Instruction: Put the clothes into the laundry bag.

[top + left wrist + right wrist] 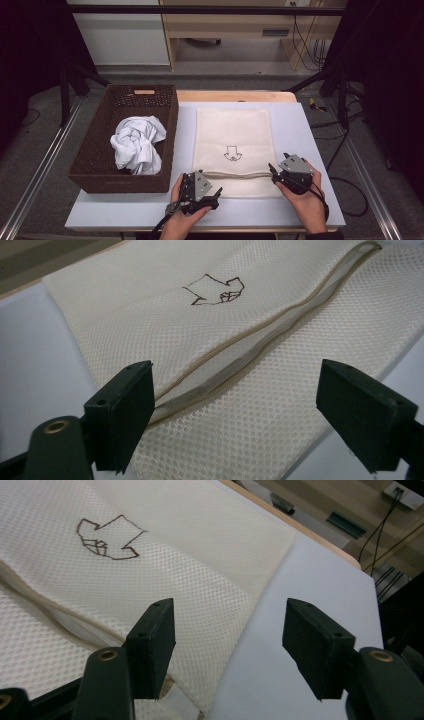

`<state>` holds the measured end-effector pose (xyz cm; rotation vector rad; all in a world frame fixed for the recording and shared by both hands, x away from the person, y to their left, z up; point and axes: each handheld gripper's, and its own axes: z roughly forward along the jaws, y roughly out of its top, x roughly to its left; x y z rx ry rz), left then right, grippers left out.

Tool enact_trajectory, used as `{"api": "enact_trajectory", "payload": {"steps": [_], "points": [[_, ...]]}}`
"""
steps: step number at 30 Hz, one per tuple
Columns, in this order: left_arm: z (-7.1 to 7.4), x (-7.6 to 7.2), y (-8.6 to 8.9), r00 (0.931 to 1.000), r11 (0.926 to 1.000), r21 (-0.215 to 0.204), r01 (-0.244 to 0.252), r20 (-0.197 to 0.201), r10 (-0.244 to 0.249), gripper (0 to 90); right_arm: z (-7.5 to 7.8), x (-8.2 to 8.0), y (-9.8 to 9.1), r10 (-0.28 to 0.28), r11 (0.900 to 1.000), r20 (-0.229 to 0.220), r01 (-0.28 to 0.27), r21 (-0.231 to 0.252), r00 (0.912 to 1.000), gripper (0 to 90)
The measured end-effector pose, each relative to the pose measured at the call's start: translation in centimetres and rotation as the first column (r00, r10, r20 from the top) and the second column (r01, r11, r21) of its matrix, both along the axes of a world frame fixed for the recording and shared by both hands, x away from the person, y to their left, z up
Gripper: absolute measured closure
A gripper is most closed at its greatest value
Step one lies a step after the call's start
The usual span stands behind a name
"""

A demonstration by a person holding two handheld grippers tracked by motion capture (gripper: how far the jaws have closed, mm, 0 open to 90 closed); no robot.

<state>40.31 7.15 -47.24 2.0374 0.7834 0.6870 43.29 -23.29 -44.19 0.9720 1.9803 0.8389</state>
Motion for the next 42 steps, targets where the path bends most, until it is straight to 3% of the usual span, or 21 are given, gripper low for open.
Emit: {"api": "enact_trajectory", "payload": {"steps": [4,7,14,19,20,24,26,27,29,31,35,36,38,42], "points": [[0.2,0.1,0.2,1.0,0.9997,-0.023,-0.007,0.004,0.007,20.6,0.0,0.0,0.4,0.056,0.9984,-0.034,-0.056,0.008,0.9978,30.4],[0.1,0.3,0.4,0.9999,0.9998,-0.02,-0.008,-0.013,0.008,23.4,-0.2,0.0,1.1,0.097,0.9951,-0.063,-0.098,-0.011,0.9933,38.4],[0.3,0.5,0.7,0.9994,0.9994,-0.031,-0.016,-0.032,0.015,33.3,-0.5,-0.2,2.5,0.169,0.9829,-0.063,-0.173,-0.064,0.9837,54.3],[0.2,0.6,0.9,0.9982,0.9987,-0.044,-0.028,-0.054,0.026,40.3,-0.5,-0.4,3.9,0.254,0.9625,-0.086,-0.261,-0.074,0.9633,60.3],[0.2,0.6,0.9,0.9982,0.9987,-0.044,-0.028,-0.054,0.026,41.3,-0.5,-0.4,3.9,0.254,0.9625,-0.086,-0.261,-0.074,0.9633,60.3],[0.3,0.6,0.9,0.9983,0.9987,-0.042,-0.027,-0.052,0.025,45.0,-0.6,-0.3,5.8,0.332,0.9354,-0.118,-0.343,-0.086,0.9357,62.5],[0.4,0.6,1.0,0.9982,0.9985,-0.047,-0.028,-0.054,0.025,45.5,-0.8,-0.2,6.2,0.335,0.9322,-0.13,-0.348,-0.1,0.9334,60.3],[0.4,0.6,1.2,0.9981,0.9981,-0.05,-0.036,-0.051,0.033,45.7,-1.2,0.1,6.9,0.334,0.9278,-0.142,-0.351,-0.126,0.9319,51.6],[0.4,0.6,1.2,0.9981,0.9978,-0.054,-0.04,-0.049,0.037,46.1,-1.4,0.2,7.1,0.334,0.9259,-0.152,-0.354,-0.131,0.9301,51.3],[0.6,0.5,1.4,0.9984,0.9965,-0.071,-0.043,-0.04,0.04,48.0,-2.1,0.4,7.5,0.347,0.9157,-0.173,-0.373,-0.15,0.9217,48.5],[0.8,0.5,1.5,0.9986,0.9943,-0.096,-0.046,-0.031,0.043,49.3,-2.5,0.6,7.9,0.347,0.9039,-0.2,-0.384,-0.189,0.9163,48.5],[1.0,0.5,1.6,0.9987,0.9932,-0.109,-0.042,-0.033,0.038,50.1,-2.6,1.0,7.9,0.355,0.8922,-0.203,-0.396,-0.218,0.9125,48.5],[1.1,0.5,1.7,0.999,0.9914,-0.125,-0.038,-0.027,0.035,51.2,-2.5,1.6,7.8,0.35,0.8899,-0.202,-0.392,-0.233,0.9145,49.7],[1.3,0.3,1.8,0.9988,0.9889,-0.143,-0.042,-0.029,0.038,52.4,-2.6,2.2,7.7,0.359,0.8842,-0.224,-0.407,-0.23,0.9062,54.5]]}}
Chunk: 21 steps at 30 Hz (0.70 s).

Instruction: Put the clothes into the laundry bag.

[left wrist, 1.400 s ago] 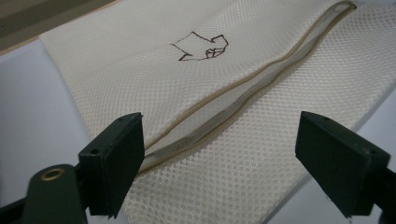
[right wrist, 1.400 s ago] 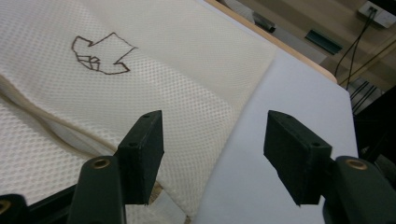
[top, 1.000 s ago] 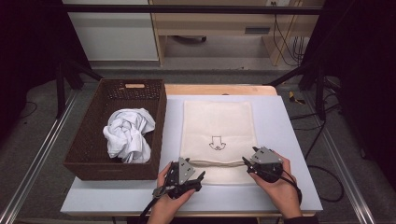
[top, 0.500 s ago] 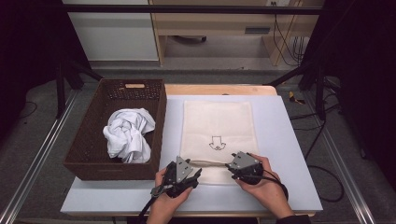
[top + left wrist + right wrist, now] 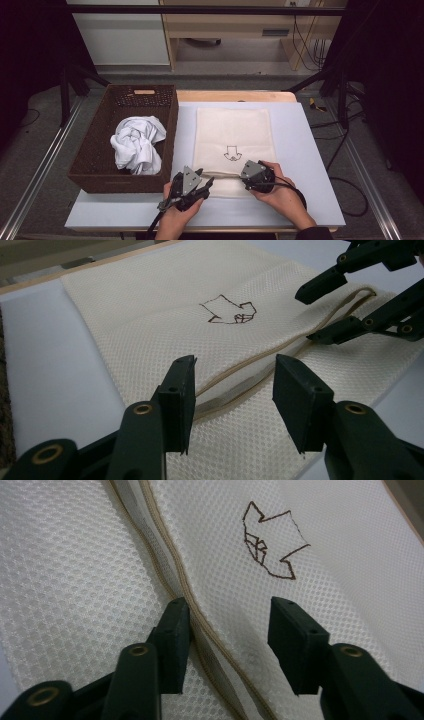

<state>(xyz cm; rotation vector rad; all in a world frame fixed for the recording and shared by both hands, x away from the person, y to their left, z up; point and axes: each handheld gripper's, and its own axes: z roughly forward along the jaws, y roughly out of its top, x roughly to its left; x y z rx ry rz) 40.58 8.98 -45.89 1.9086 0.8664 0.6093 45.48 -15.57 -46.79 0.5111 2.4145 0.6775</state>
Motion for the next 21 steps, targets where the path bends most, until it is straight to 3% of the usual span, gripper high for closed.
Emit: {"api": "enact_trajectory", "payload": {"steps": [5,10,14,15,16,17,18,19,21], "points": [[-0.1,-0.2,-0.3,0.9999,0.9999,-0.001,0.011,-0.002,-0.011,53.2,0.2,0.0,0.1,-0.01,0.9997,-0.013,0.011,0.02,0.9999,74.2],[-0.1,-0.2,-0.4,0.9997,0.9997,0.009,0.023,-0.006,-0.023,51.9,1.8,0.4,-0.1,-0.055,0.9939,-0.004,0.055,0.096,0.9985,86.1],[0.0,-0.2,-0.3,0.9999,0.9999,0.007,0.015,-0.004,-0.015,49.1,2.9,0.9,-0.2,-0.081,0.9854,0.001,0.08,0.15,0.9967,87.3],[0.0,-0.3,-0.2,1.0,1.0,0.007,0.004,0.002,-0.004,43.3,3.6,1.2,-0.2,-0.096,0.9802,0.018,0.092,0.176,0.9952,87.7],[0.1,-0.2,-0.1,0.9999,1.0,0.005,-0.008,0.01,0.008,43.3,3.6,1.2,-0.2,-0.096,0.9802,0.018,0.092,0.176,0.9952,87.7],[0.2,-0.3,0.0,0.9997,0.9998,0.005,-0.019,0.016,0.019,35.2,4.2,1.4,-0.2,-0.1,0.9787,0.03,0.093,0.183,0.9945,87.8],[0.3,-0.3,0.1,0.9992,0.9995,0.004,-0.032,0.025,0.032,35.2,4.2,1.4,-0.2,-0.1,0.9787,0.03,0.093,0.183,0.9945,87.8],[0.3,-0.3,0.2,0.9986,0.9991,0.006,-0.042,0.033,0.042,28.3,4.8,1.6,-0.1,-0.103,0.9775,0.045,0.092,0.19,0.9937,87.8],[0.4,-0.2,0.3,0.9974,0.998,0.014,-0.062,0.037,0.061,24.1,5.4,1.8,-0.1,-0.104,0.9746,0.052,0.091,0.204,0.9932,87.8]]}}
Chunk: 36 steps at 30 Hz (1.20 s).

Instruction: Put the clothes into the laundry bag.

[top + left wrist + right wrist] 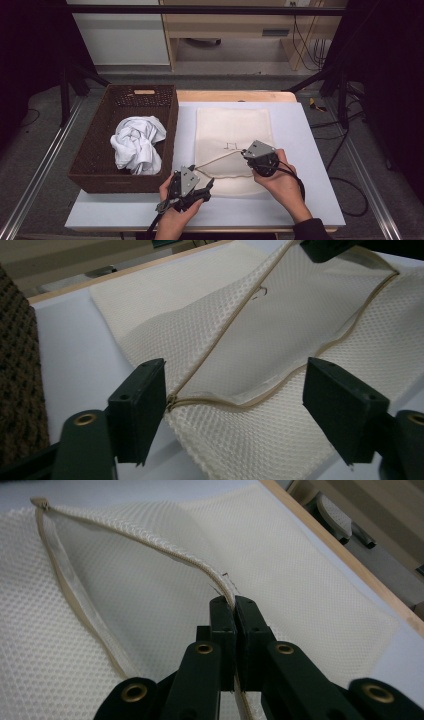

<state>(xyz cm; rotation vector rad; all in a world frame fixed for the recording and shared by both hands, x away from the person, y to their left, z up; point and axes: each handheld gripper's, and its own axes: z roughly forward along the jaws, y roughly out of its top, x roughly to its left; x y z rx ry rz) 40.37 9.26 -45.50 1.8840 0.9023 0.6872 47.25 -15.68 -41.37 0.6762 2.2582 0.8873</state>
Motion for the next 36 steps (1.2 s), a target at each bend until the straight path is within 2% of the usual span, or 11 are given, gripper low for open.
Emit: {"api": "enact_trajectory", "payload": {"steps": [3,8,10,15,19,26,29,31,32,33,36], "points": [[-0.1,0.1,-0.1,0.9999,0.9999,0.012,-0.012,-0.005,0.012,22.8,0.6,0.1,0.2,-0.004,1.0,0.01,0.004,0.005,0.9999,87.9],[-0.4,0.2,-0.3,0.9995,0.999,0.036,-0.028,-0.015,0.029,18.1,2.2,0.5,0.6,-0.021,0.9982,0.055,0.018,0.058,0.9983,88.0],[-0.6,0.2,-0.4,0.9993,0.9987,0.042,-0.028,-0.024,0.029,18.1,2.5,0.7,0.7,-0.028,0.9975,0.055,0.024,0.067,0.9981,88.0],[-0.9,0.4,-0.5,0.9984,0.998,0.053,-0.034,-0.043,0.036,16.3,3.4,1.2,1.1,-0.042,0.9971,0.068,0.037,0.066,0.9968,88.0],[-0.9,0.5,-0.5,0.9977,0.9989,0.039,-0.027,-0.061,0.029,15.7,4.1,1.5,1.3,-0.035,0.9971,0.068,0.03,0.069,0.9971,88.1],[-0.4,0.4,-0.6,0.9987,0.9997,0.02,-0.014,-0.05,0.015,13.3,4.7,1.5,1.4,-0.029,0.997,0.082,0.023,0.073,0.9962,88.1],[-0.2,0.5,-0.2,0.9986,0.9997,0.011,-0.024,-0.047,0.024,13.4,4.8,1.3,1.5,-0.032,0.9939,0.105,0.02,0.109,0.994,88.0],[0.0,0.5,-0.1,0.9984,0.9996,0.002,-0.028,-0.048,0.028,13.6,4.7,1.3,1.4,-0.037,0.9914,0.098,0.024,0.129,0.9945,88.0],[0.2,0.5,0.2,0.9978,0.9994,-0.025,-0.024,-0.063,0.022,13.6,4.7,1.4,1.5,-0.034,0.9908,0.093,0.022,0.134,0.9951,88.0],[0.5,0.6,0.2,0.9976,0.9997,-0.02,-0.018,-0.067,0.016,13.5,4.7,1.5,1.5,-0.029,0.9914,0.088,0.017,0.13,0.9957,88.0],[1.4,0.4,0.3,0.9983,0.9992,-0.038,-0.013,-0.057,0.011,13.3,4.9,1.7,1.7,-0.032,0.9885,0.081,0.02,0.15,0.9962,88.1]]}}
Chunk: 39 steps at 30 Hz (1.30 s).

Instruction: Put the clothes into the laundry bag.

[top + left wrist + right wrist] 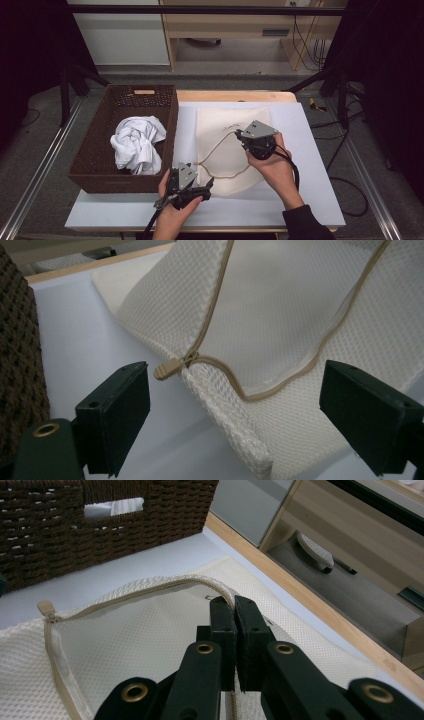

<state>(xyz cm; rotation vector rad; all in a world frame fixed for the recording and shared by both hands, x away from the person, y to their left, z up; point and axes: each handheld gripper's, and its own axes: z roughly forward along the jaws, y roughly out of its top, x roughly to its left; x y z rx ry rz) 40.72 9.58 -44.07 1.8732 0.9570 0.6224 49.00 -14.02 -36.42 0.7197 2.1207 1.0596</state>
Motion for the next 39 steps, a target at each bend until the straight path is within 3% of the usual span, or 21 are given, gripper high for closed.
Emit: {"api": "enact_trajectory", "payload": {"steps": [4,10,13,17,20,23,24,28,30,33,39], "points": [[1.3,-0.2,0.1,0.9997,0.9995,-0.018,0.025,-0.005,-0.025,11.2,0.1,0.1,0.5,0.008,0.9999,0.006,-0.008,0.01,1.0,88.1],[2.7,0.6,1.4,0.9996,0.9997,-0.015,0.021,-0.018,-0.022,9.6,-0.2,0.5,0.0,0.006,0.999,-0.031,-0.004,0.045,0.9995,88.1],[3.4,0.8,1.8,0.9996,0.9998,0.005,0.019,-0.022,-0.019,9.6,-0.3,0.4,-0.4,0.004,0.9995,-0.052,-0.002,0.032,0.9986,88.1],[5.2,1.2,2.9,0.9998,0.9997,0.019,0.015,-0.016,-0.015,9.0,-0.1,0.5,-0.8,0.001,0.998,-0.086,0.004,0.063,0.9963,88.1],[6.3,1.8,3.6,0.9996,0.9981,0.06,0.016,-0.023,-0.015,8.3,-0.3,0.9,-0.9,0.01,0.9979,-0.105,-0.003,0.065,0.9944,88.1],[7.0,2.7,4.3,0.9986,0.9976,0.069,0.012,-0.052,-0.008,8.3,-0.5,1.1,-1.1,0.016,0.9968,-0.123,-0.007,0.079,0.9923,88.1],[7.5,3.2,4.7,0.9988,0.9936,0.113,0.003,-0.049,0.002,8.2,-0.4,1.2,-1.2,0.016,0.9955,-0.13,-0.003,0.095,0.9913,88.1],[8.3,3.9,5.6,0.9984,0.987,0.161,0.002,-0.055,0.007,8.2,-0.2,1.2,-1.2,0.023,0.9929,-0.136,-0.006,0.118,0.9904,88.1],[8.7,4.1,6.1,0.9982,0.9868,0.162,-0.003,-0.059,0.013,7.9,-0.1,1.1,-1.2,0.024,0.9921,-0.133,-0.007,0.126,0.9909,88.0],[9.6,4.5,7.3,0.998,0.9752,0.221,0.005,-0.062,0.008,7.0,0.2,0.9,-0.9,0.036,0.9932,-0.129,-0.022,0.114,0.991,88.0],[10.4,5.7,9.8,0.9939,0.9692,0.246,-0.017,-0.102,0.043,6.4,0.2,0.8,-0.7,0.045,0.994,-0.131,-0.031,0.105,0.9903,87.9]]}}
